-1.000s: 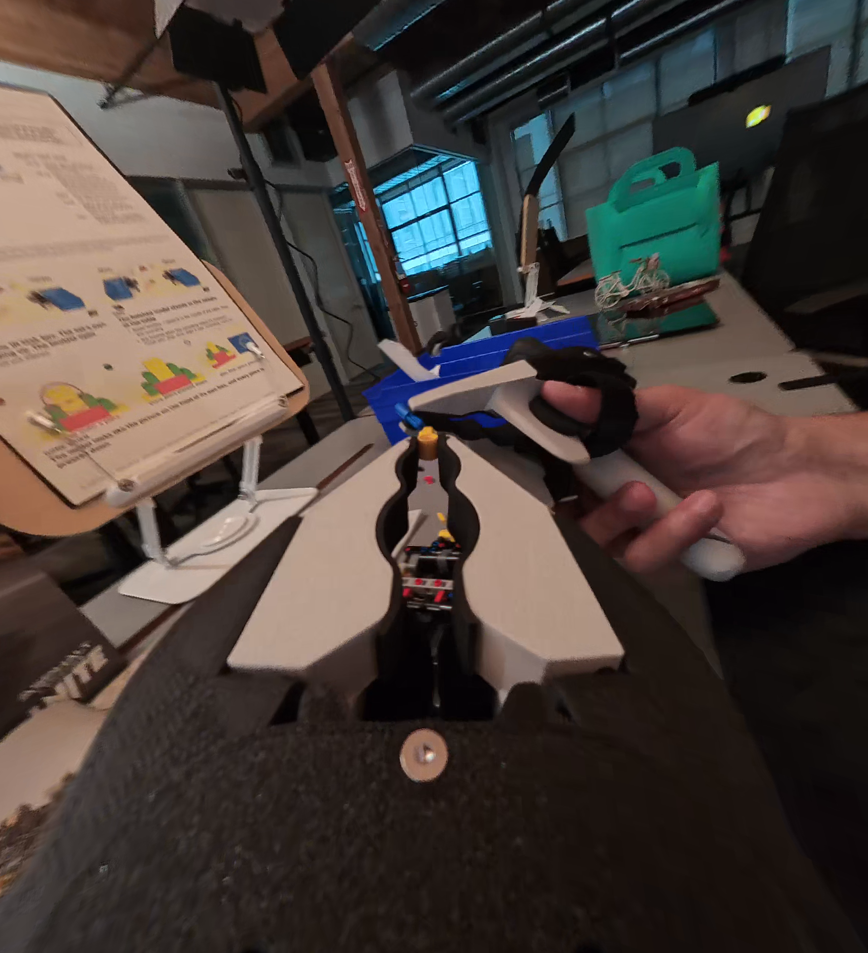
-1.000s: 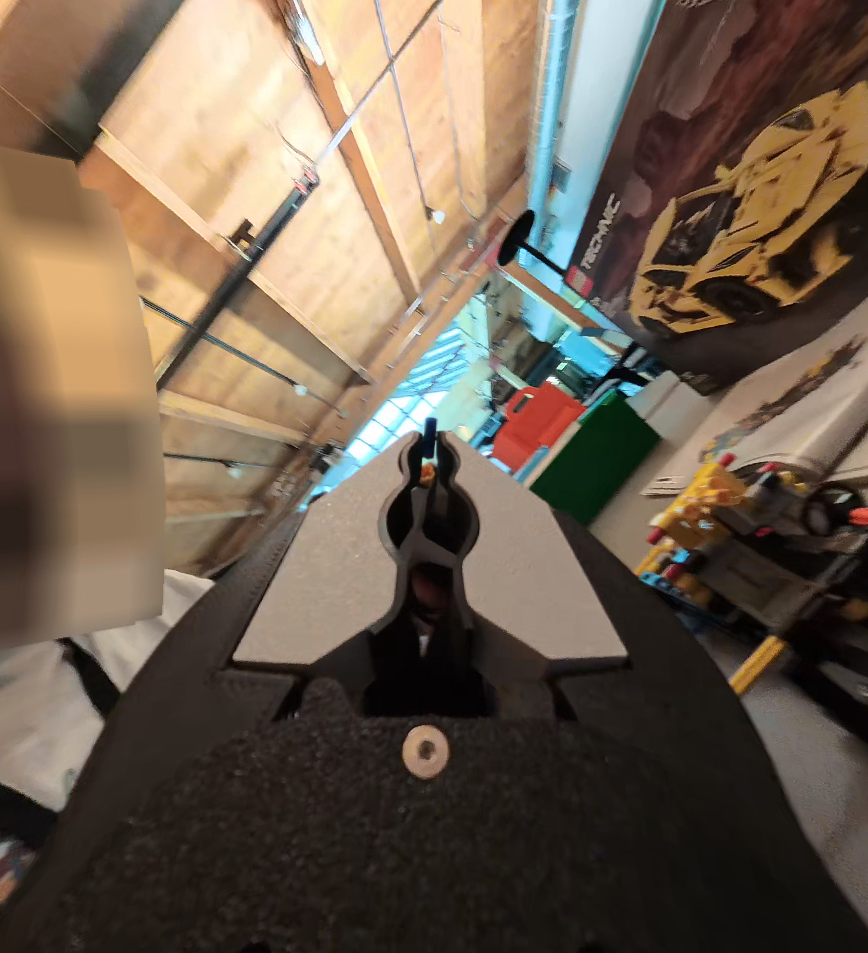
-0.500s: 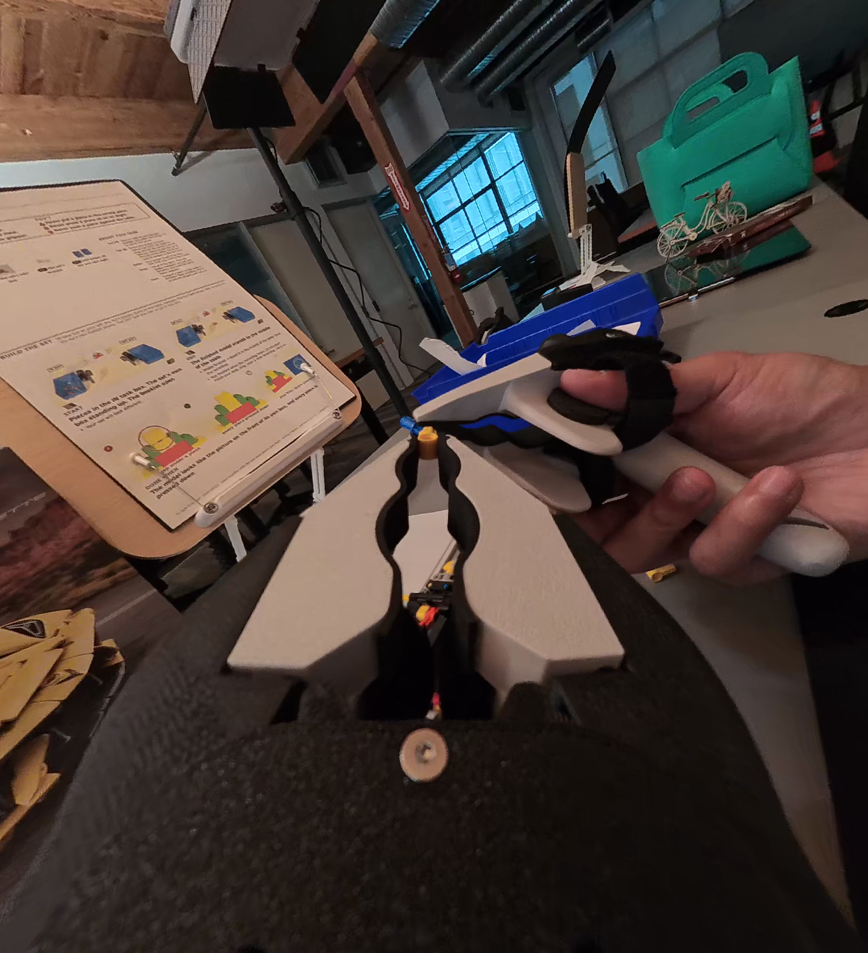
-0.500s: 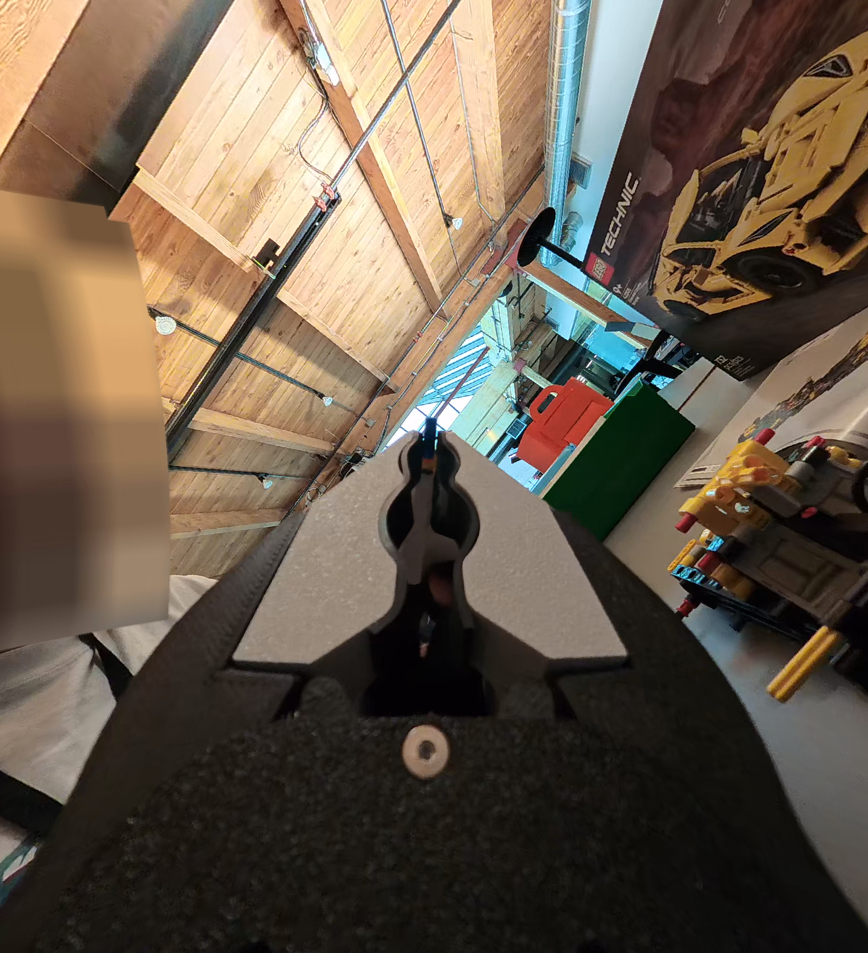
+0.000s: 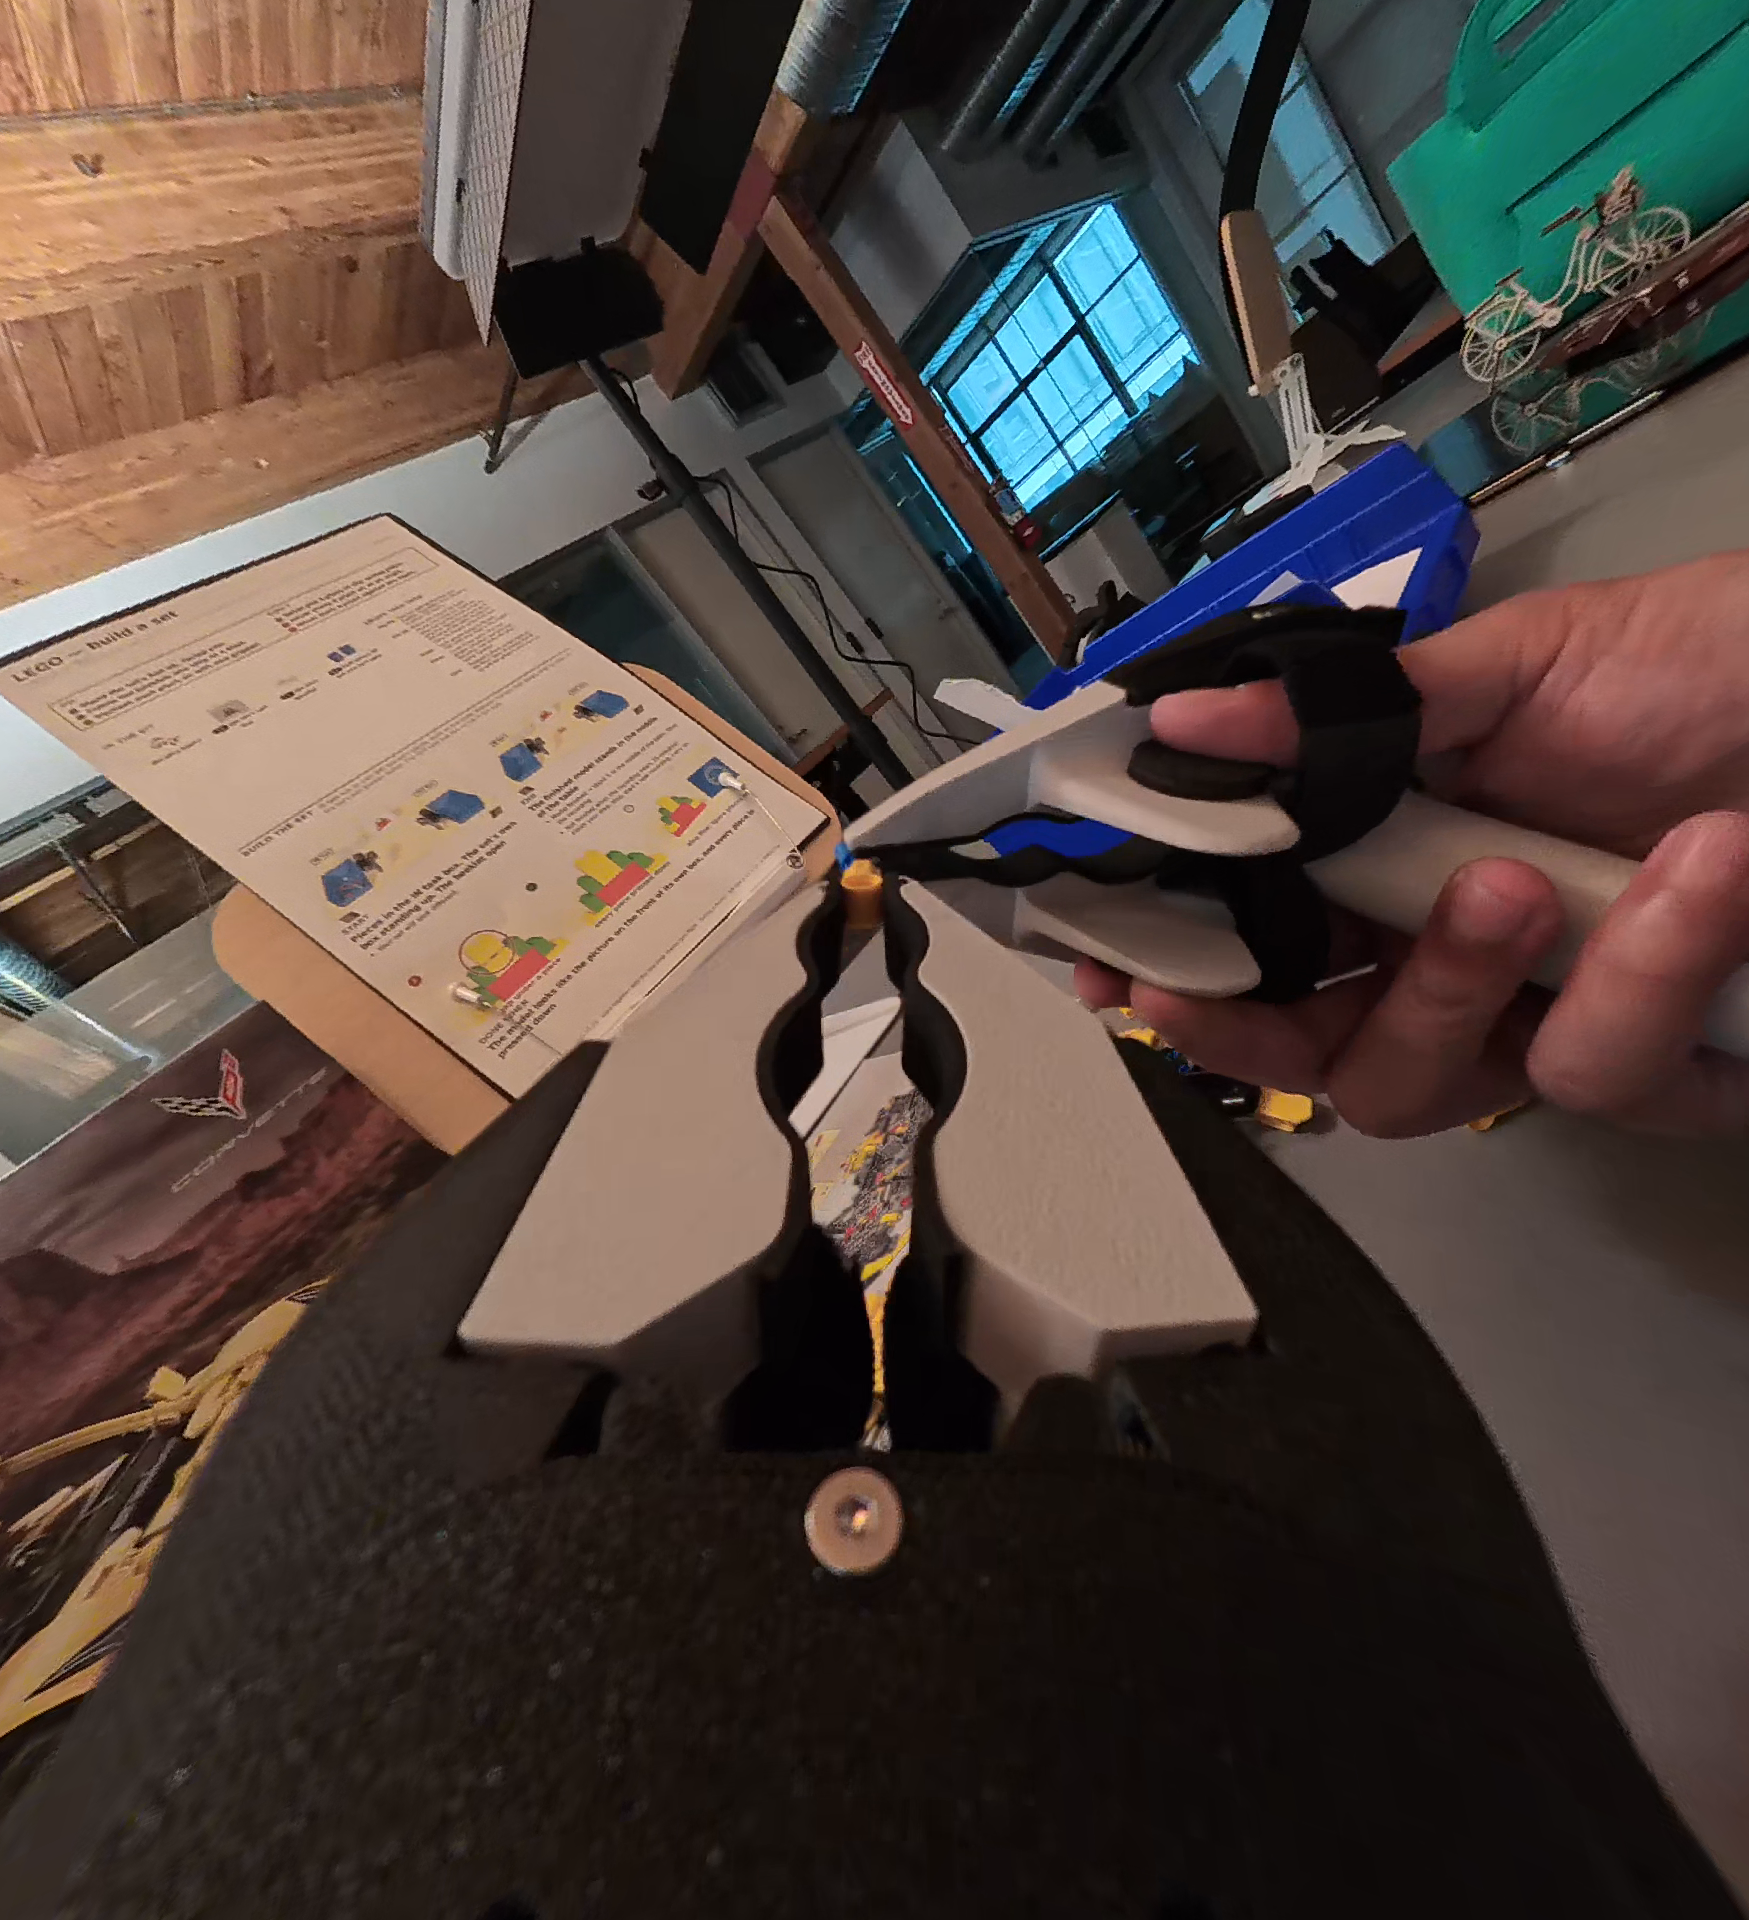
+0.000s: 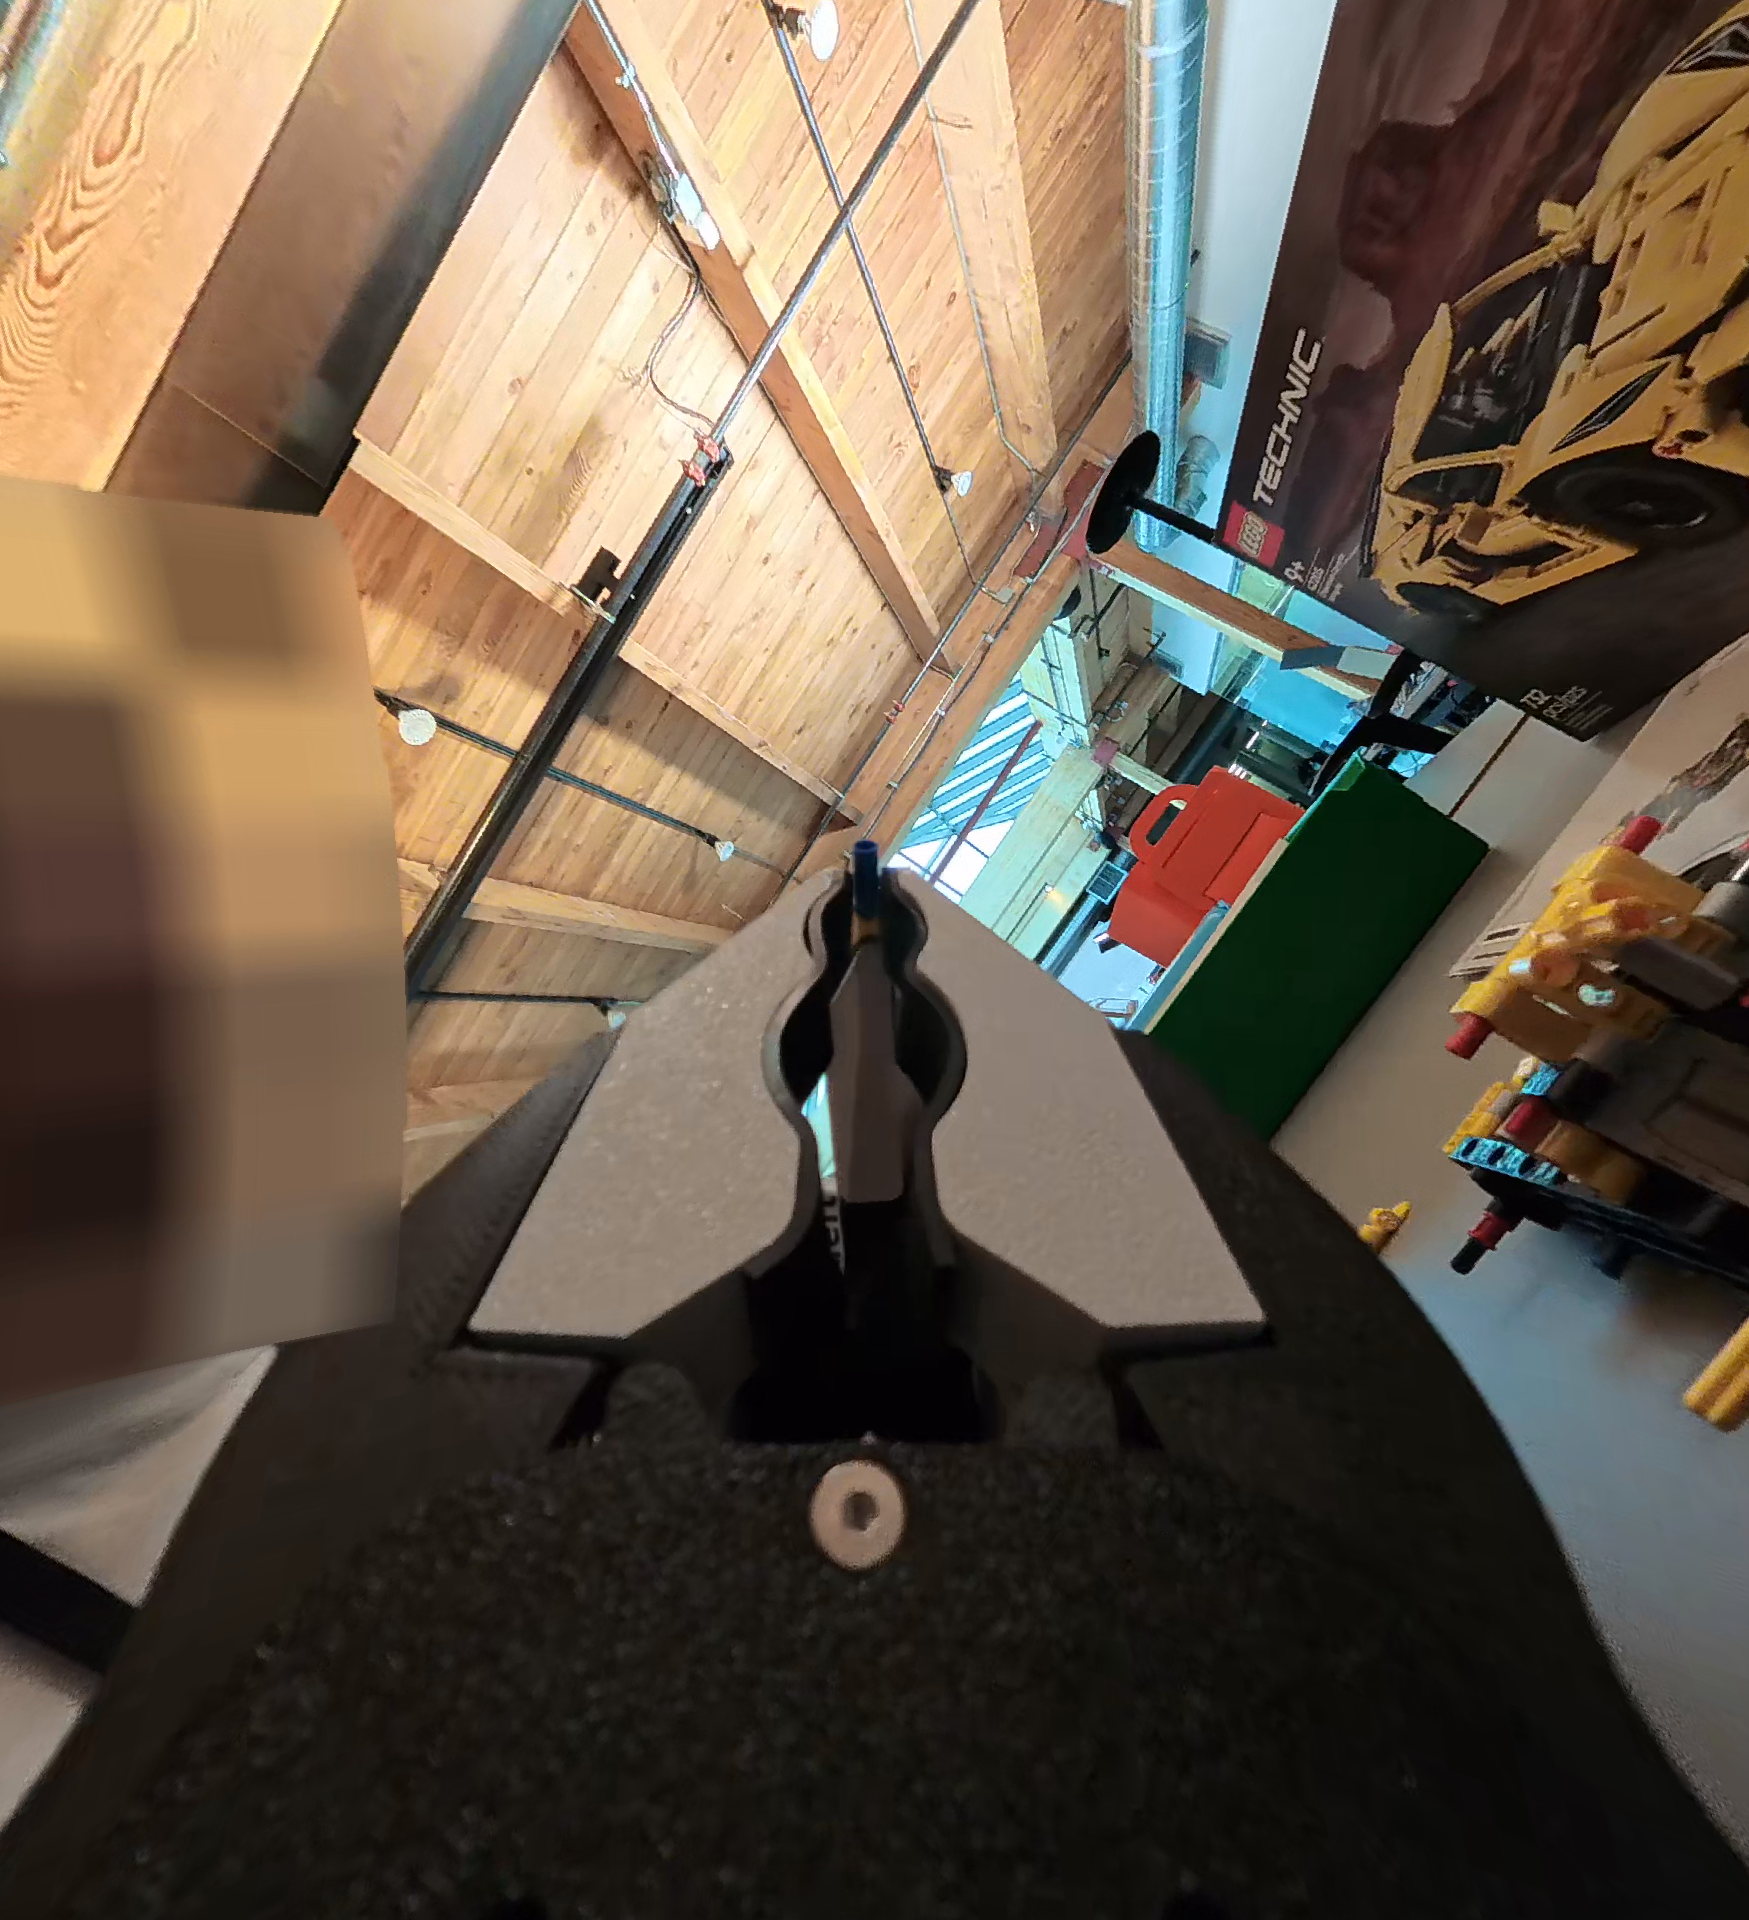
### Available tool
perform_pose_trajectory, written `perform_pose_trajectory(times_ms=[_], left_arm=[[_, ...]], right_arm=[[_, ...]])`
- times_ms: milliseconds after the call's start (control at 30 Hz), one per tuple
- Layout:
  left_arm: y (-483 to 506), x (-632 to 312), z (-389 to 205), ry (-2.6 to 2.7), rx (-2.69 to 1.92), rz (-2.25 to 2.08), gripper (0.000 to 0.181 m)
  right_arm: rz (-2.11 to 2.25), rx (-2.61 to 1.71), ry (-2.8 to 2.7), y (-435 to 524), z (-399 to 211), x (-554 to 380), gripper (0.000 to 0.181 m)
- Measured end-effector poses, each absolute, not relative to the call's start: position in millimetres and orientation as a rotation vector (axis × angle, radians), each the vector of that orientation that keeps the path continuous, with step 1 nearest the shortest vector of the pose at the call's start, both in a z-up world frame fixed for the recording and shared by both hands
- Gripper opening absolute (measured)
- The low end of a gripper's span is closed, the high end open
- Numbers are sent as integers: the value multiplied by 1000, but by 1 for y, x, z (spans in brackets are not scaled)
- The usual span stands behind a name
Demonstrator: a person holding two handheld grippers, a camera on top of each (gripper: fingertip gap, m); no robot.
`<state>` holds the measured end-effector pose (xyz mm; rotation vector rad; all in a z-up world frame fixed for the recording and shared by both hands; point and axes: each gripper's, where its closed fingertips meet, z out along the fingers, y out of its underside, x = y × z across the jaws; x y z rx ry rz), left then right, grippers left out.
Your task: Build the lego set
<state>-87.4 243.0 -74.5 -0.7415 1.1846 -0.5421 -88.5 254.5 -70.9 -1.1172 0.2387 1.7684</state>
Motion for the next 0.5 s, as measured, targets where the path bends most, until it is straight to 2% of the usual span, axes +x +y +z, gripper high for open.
perform_pose_trajectory(times_ms=[500], left_arm=[[239, -90, -71, 1165, -692, -517, 7]], right_arm=[[1848, -1104, 262, 250, -68, -92, 2]])
